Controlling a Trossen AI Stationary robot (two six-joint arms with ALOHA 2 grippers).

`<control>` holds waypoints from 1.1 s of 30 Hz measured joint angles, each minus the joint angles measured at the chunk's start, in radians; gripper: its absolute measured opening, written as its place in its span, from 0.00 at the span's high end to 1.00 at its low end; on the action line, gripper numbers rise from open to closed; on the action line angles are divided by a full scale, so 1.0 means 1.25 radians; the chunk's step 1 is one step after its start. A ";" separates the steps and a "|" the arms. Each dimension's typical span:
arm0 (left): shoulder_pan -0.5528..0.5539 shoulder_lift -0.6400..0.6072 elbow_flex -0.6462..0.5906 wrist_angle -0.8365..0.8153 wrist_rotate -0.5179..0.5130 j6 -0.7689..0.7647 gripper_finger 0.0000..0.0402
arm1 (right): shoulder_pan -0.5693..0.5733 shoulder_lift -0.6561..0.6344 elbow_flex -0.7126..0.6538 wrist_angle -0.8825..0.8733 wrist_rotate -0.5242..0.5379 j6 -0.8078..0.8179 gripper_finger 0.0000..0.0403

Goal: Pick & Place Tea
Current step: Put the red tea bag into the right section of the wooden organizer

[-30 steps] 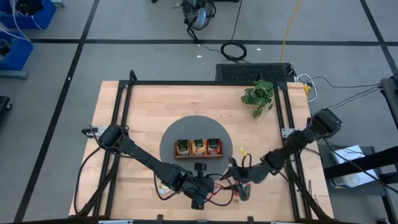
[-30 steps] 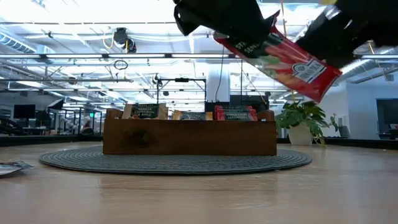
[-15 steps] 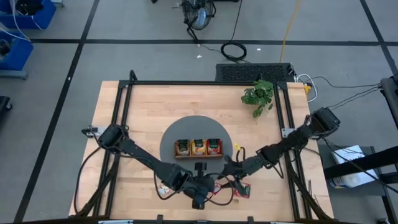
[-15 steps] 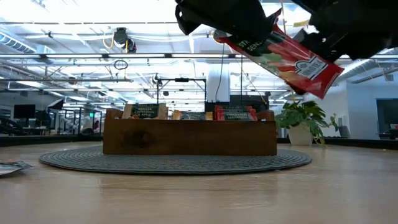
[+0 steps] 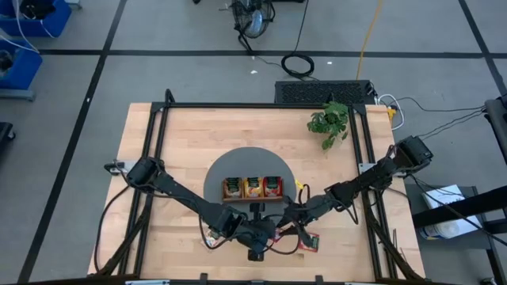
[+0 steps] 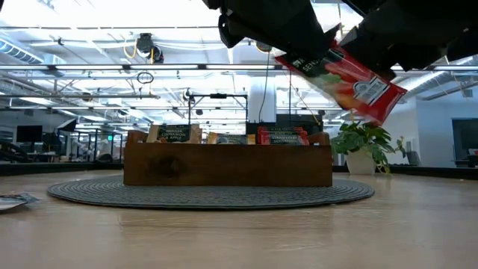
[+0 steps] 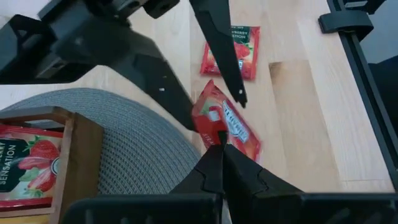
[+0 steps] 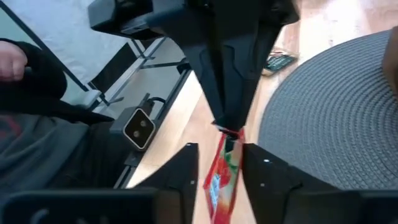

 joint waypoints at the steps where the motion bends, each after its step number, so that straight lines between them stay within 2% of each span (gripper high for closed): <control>1: 0.001 0.000 0.000 0.001 0.001 0.003 0.99 | 0.000 0.000 0.000 -0.003 0.001 0.000 0.76; 8: 0.001 0.000 0.000 0.019 0.001 0.015 0.97 | 0.000 0.000 0.001 -0.014 0.001 -0.018 0.97; 15: 0.002 0.000 0.000 0.026 0.002 0.020 0.97 | -0.001 0.000 0.001 -0.006 0.007 -0.036 1.00; 18: -0.006 -0.010 -0.001 0.029 -0.018 0.031 0.90 | 0.009 0.000 -0.004 0.001 0.029 -0.042 1.00; 27: -0.044 -0.060 -0.001 0.000 -0.116 0.062 0.59 | 0.044 0.000 -0.017 0.031 0.081 -0.077 1.00; 30: -0.061 -0.073 -0.001 -0.019 -0.133 0.045 0.54 | 0.050 -0.002 -0.017 0.045 0.124 -0.098 1.00; 33: -0.086 -0.078 -0.001 -0.067 -0.144 -0.006 0.53 | 0.055 -0.010 -0.029 0.101 0.171 -0.142 1.00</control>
